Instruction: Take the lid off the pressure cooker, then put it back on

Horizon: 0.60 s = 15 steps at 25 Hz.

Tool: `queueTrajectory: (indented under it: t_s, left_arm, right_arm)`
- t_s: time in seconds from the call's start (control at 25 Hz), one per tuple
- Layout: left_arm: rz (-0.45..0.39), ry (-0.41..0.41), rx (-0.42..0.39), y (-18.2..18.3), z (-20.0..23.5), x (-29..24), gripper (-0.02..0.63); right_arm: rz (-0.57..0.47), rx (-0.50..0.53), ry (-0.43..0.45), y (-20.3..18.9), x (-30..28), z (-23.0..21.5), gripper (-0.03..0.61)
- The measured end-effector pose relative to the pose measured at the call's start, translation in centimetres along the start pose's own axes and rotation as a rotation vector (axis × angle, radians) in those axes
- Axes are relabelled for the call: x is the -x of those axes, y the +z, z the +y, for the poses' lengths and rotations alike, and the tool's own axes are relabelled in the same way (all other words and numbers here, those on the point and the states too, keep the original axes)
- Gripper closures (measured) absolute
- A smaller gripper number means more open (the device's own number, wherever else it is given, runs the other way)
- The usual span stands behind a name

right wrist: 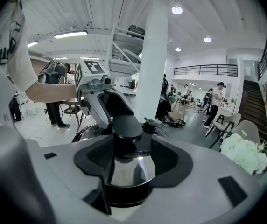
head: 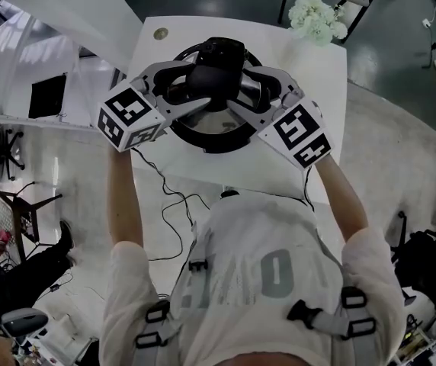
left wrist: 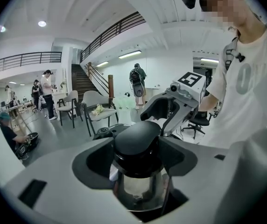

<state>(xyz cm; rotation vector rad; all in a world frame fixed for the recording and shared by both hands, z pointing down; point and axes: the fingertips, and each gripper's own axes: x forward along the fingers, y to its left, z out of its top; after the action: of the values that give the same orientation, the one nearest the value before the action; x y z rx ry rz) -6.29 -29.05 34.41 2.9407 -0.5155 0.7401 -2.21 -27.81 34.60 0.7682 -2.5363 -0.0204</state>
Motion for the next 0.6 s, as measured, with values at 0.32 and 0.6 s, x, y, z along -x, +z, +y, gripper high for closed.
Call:
queueTrajectory:
  t_s: [0.32, 0.6]
  left_arm:
    - [0.029, 0.043, 0.004, -0.3, -0.3, 0.8, 0.368]
    - [0.02, 0.102, 0.003, -0.8, -1.1, 1.3, 0.391]
  right_arm:
    - [0.001, -0.037, -0.063, -0.7, 0.8, -1.8, 0.319]
    - [-0.003, -0.046, -0.081, -1.0, 1.0, -2.2, 0.35]
